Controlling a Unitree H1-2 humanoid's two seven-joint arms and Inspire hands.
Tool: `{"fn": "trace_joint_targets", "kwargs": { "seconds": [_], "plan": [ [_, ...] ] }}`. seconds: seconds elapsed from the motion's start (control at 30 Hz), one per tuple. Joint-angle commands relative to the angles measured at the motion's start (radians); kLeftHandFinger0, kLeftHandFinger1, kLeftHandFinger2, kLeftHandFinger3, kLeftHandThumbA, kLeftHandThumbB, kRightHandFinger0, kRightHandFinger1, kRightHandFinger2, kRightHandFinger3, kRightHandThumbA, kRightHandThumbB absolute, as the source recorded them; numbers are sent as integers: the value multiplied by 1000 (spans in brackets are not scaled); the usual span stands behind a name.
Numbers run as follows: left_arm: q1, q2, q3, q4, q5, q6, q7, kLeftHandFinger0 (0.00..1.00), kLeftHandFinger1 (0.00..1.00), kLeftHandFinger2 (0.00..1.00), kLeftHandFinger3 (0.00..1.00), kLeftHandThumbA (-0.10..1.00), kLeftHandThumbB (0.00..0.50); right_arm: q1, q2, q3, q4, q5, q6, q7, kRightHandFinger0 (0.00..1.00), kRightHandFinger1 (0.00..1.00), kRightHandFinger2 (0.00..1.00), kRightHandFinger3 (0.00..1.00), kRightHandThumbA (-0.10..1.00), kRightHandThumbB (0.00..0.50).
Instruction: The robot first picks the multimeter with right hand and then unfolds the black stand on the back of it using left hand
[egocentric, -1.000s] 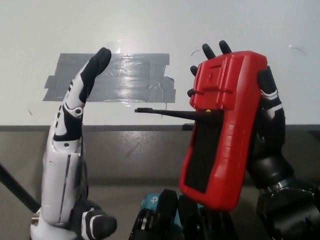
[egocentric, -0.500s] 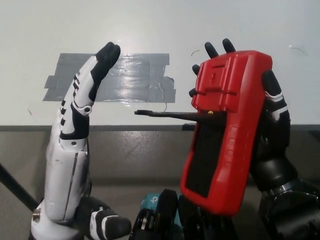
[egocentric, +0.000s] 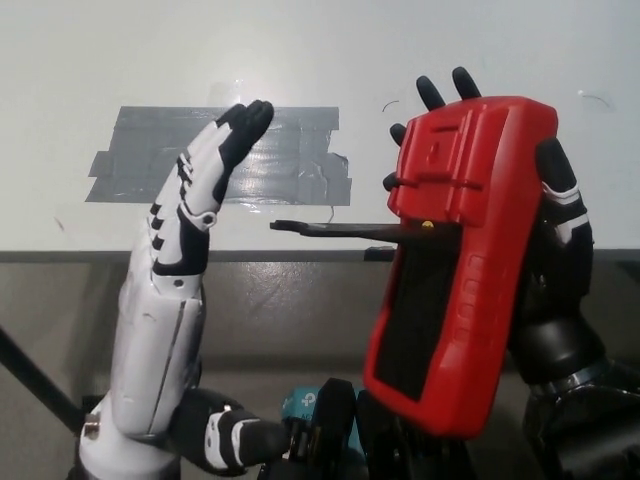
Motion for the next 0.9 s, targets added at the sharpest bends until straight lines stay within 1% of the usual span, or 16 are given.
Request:
{"fn": "trace_joint_targets", "kwargs": {
  "seconds": [0.0,0.03,0.1,0.27,0.3,0.37,0.47,0.5,0.57,0.67,0.7,0.73,0.77,0.8,0.83,0.87],
  "plan": [
    [12,2,-24,3,-9,-31,-13,1000,1000,1000,1000,1000,458,-50,13,10,-53,51,-33,0,0,365,862,832,-100,116],
    [15,3,-27,4,-5,-30,-16,1000,1000,1000,1000,1000,462,-50,14,9,-54,53,-34,-2,0,365,860,830,-100,115],
    [34,-3,-40,-2,-11,-15,-24,1000,1000,1000,1000,1000,499,-46,18,8,-58,59,-39,-8,0,366,861,826,-100,117],
    [51,-16,-52,-5,20,-11,-28,1000,1000,1000,1000,1000,493,-51,22,9,-62,56,-42,-18,0,373,856,819,-100,115],
    [53,-17,-55,-5,19,-11,-28,1000,1000,1000,1000,1000,493,-51,22,11,-66,49,-41,-20,0,382,871,828,-100,116],
    [56,-15,-64,3,21,-31,-21,1000,1000,1000,1000,1000,495,-56,24,10,-68,49,-44,-23,0,386,877,828,-100,116],
    [64,-9,-70,12,17,-51,-12,1000,1000,1000,1000,1000,482,-55,25,8,-68,53,-47,-29,0,412,925,872,-100,119],
    [66,-10,-71,13,19,-55,-11,1000,1000,996,1000,1000,482,-55,25,8,-68,56,-48,-30,0,415,930,877,-100,108],
    [70,-15,-74,15,32,-61,-9,1000,993,982,1000,1000,482,-57,22,9,-69,51,-48,-26,0,429,949,901,-100,104],
    [88,-15,-80,17,48,-75,-6,1000,986,973,1000,1000,475,-44,24,11,-82,51,-49,-33,0,432,949,875,-100,110],
    [88,-14,-78,19,54,-80,-4,1000,990,964,1000,1000,471,-47,22,11,-82,47,-50,-29,0,433,948,871,-100,97],
    [84,-14,-77,20,53,-82,-4,1000,992,962,1000,1000,469,-50,22,11,-80,44,-50,-26,0,435,950,873,-100,96],
    [85,-16,-78,15,56,-74,-9,1000,986,956,1000,1000,478,-51,19,12,-81,45,-49,-23,0,441,956,878,-100,89],
    [88,-17,-77,10,55,-69,-13,1000,953,926,1000,1000,478,-51,19,13,-81,45,-48,-23,0,446,961,883,-100,91],
    [88,-17,-80,10,34,-71,-12,1000,894,889,1000,1000,472,-51,21,13,-82,50,-50,-25,0,451,966,888,-100,91],
    [83,-17,-78,17,29,-86,-1,1000,802,817,1000,1000,453,-55,23,12,-83,54,-51,-30,0,455,968,890,-100,92]
  ]
}}
